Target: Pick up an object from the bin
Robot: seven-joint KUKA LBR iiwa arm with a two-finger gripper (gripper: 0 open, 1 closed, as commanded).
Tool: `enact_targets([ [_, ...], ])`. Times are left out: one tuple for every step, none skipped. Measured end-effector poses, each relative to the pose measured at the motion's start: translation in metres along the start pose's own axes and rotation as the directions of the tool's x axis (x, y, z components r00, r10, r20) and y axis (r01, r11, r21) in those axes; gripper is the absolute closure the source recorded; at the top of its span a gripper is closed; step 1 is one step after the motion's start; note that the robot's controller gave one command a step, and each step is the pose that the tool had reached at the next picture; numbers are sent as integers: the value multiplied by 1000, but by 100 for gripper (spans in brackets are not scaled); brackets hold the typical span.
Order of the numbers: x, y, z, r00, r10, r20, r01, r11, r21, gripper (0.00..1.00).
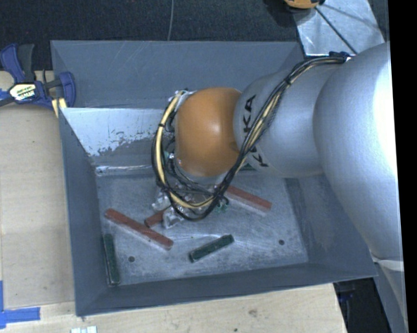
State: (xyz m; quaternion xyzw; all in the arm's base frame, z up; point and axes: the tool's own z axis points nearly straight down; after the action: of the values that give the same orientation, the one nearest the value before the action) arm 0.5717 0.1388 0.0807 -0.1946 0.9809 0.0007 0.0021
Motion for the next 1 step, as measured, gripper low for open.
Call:
enact_targets([
  [0, 0, 0, 1000, 1, 0, -1, 1000, 0, 100],
])
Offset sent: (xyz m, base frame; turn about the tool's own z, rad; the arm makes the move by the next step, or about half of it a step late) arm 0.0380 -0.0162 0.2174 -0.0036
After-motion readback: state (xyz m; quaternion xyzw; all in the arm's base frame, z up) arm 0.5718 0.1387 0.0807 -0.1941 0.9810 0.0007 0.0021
